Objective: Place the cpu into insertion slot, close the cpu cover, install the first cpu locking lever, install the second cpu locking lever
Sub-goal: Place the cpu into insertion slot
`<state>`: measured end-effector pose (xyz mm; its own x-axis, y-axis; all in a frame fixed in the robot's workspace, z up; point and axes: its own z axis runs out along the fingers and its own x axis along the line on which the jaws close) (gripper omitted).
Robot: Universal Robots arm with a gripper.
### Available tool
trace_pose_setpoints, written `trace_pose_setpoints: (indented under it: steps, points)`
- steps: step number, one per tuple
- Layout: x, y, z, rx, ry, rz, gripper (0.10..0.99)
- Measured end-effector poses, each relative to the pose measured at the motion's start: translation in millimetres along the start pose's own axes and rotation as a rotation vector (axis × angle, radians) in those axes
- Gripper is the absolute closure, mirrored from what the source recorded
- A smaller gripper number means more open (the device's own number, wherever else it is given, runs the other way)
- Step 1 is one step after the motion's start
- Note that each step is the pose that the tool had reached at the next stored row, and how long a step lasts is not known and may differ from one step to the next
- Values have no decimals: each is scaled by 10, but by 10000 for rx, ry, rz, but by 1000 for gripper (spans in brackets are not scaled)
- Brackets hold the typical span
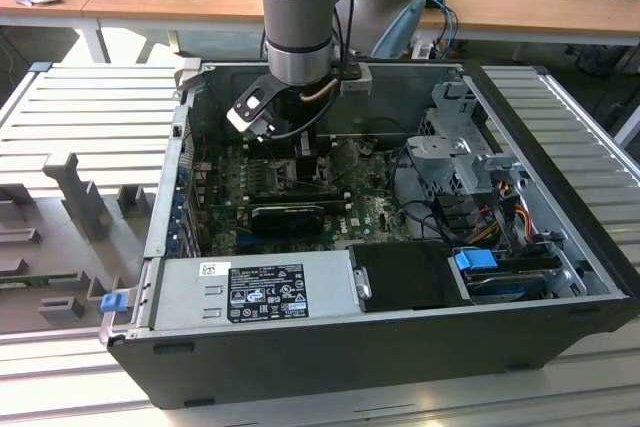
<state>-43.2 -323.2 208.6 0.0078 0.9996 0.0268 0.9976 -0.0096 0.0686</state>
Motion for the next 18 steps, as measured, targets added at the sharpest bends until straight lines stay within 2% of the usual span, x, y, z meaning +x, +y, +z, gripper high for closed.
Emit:
trace_pose_setpoints:
  steps: [6, 13, 14, 15, 18]
  points:
    - [10, -4, 56, 14, 0, 6, 557]
    - [9, -5, 61, 14, -1, 7, 557]
    - [9, -5, 62, 14, -1, 7, 545]
    - [10, -5, 63, 14, -1, 7, 482]
    - [30, -5, 70, 14, 27, 10, 482]
